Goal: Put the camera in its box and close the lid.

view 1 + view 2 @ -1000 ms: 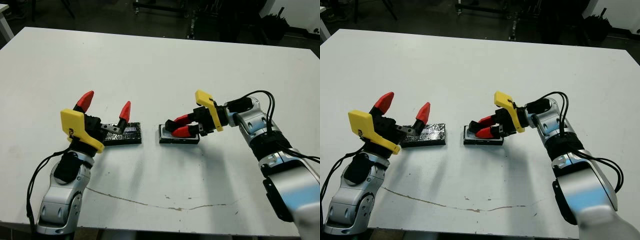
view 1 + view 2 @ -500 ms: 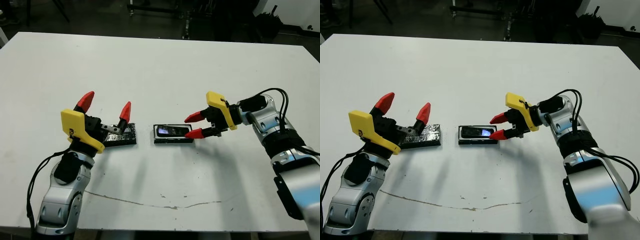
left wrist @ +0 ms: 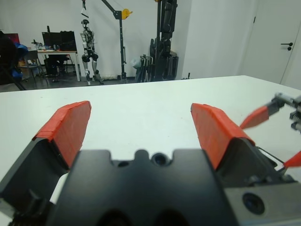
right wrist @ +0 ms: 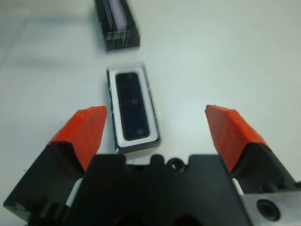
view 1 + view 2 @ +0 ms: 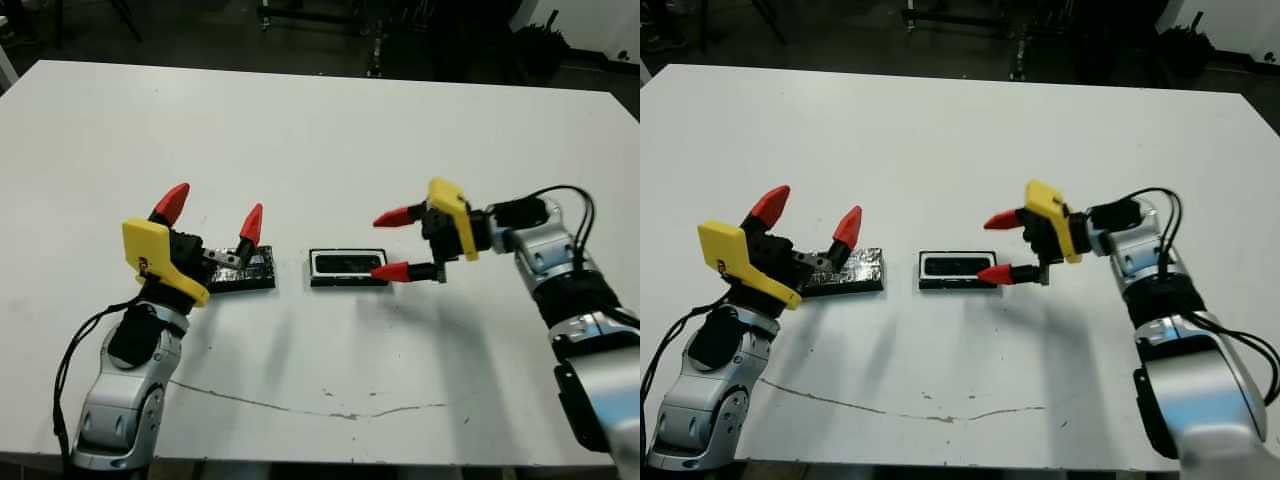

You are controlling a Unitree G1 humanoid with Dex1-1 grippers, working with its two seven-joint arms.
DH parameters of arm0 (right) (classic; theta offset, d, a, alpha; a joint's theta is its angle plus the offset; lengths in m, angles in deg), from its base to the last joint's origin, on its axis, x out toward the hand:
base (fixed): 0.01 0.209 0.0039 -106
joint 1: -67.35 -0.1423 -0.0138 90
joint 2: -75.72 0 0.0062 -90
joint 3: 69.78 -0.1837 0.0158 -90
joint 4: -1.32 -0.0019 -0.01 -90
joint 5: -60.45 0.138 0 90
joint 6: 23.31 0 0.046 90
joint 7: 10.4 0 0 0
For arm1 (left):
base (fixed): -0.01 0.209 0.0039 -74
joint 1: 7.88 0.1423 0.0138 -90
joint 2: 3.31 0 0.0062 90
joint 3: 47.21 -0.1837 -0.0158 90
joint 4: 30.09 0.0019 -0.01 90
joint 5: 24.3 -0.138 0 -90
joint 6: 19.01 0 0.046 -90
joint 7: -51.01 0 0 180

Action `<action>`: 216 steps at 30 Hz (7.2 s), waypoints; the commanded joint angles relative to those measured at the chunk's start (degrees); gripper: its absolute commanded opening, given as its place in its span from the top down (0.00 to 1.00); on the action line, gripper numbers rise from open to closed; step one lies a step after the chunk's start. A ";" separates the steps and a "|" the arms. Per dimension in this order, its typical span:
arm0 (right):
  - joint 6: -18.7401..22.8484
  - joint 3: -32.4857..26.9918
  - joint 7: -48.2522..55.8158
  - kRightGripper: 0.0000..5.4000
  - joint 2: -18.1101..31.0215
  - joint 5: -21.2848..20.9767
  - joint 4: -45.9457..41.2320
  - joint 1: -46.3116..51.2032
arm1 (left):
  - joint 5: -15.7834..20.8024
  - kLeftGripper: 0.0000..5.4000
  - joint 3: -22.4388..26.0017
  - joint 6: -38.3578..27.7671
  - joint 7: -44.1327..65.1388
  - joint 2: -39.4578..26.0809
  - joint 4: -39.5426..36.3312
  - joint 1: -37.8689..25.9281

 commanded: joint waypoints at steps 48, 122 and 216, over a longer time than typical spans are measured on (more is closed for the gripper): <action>-1.26 -22.71 -58.79 1.00 -14.74 14.40 -60.87 59.46 | -1.28 0.00 -11.69 -6.07 69.98 -31.05 52.33 -39.28; -1.81 -22.13 -59.19 1.00 -13.75 13.01 -60.12 59.02 | -16.59 0.37 -19.66 -6.70 71.86 -30.44 53.74 -41.00; -1.13 -21.50 -57.80 1.00 -13.06 15.74 -59.52 59.19 | -5.22 0.42 -18.80 9.56 48.94 -14.65 42.20 -35.94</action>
